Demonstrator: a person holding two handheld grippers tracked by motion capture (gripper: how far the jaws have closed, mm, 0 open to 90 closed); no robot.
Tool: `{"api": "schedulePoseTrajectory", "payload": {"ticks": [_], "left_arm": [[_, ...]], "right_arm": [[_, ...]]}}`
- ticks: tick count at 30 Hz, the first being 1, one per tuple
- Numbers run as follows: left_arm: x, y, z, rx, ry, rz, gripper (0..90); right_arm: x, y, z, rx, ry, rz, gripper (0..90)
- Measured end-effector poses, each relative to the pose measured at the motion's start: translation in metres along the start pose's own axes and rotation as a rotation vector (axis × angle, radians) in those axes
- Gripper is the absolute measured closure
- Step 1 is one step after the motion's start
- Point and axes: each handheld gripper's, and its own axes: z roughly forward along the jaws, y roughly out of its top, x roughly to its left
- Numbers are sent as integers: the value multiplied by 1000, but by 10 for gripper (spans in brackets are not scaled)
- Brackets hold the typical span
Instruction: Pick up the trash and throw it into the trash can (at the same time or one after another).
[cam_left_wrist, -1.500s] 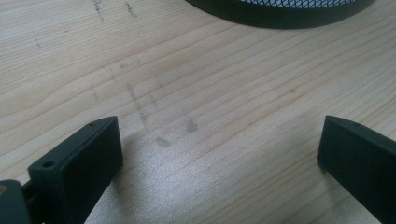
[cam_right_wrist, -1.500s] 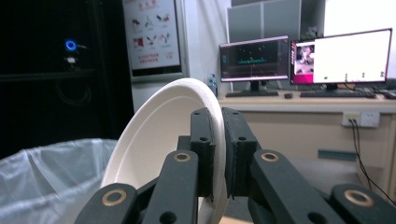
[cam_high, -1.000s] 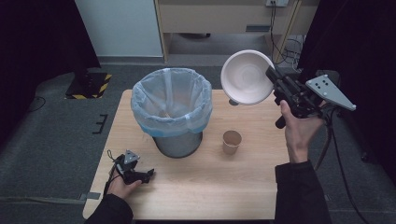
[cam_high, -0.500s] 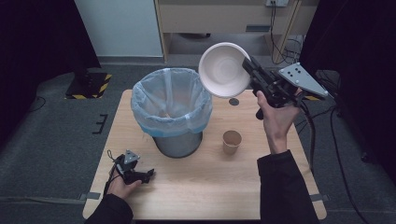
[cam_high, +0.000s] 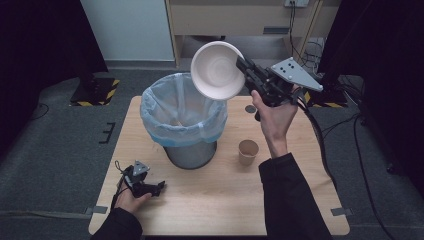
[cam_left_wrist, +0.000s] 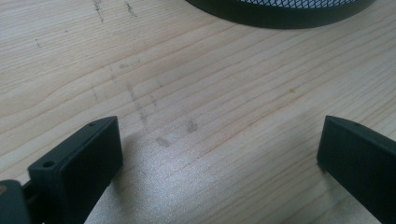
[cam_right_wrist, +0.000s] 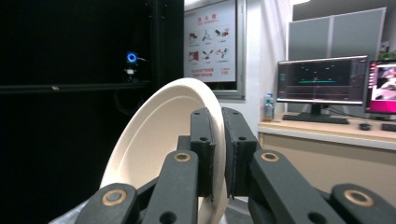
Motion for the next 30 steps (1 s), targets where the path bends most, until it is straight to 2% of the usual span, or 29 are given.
{"api": "schedulePoseTrajectory", "payload": {"ticks": [11, 18, 24, 28, 30], "left_arm": [[0, 0, 0, 0, 0, 0, 0], [0, 0, 0, 0, -1, 0, 0], [0, 0, 0, 0, -1, 0, 0], [0, 0, 0, 1, -1, 0, 0], [0, 0, 0, 0, -1, 0, 0]], "right_arm": [[13, -12, 27, 23, 16, 13, 842], [20, -28, 47, 48, 15, 35, 841], [27, -48, 63, 115, 34, 4, 835], [30, -58, 68, 193, 55, -45, 759], [30, -58, 67, 198, 57, -54, 749]]}}
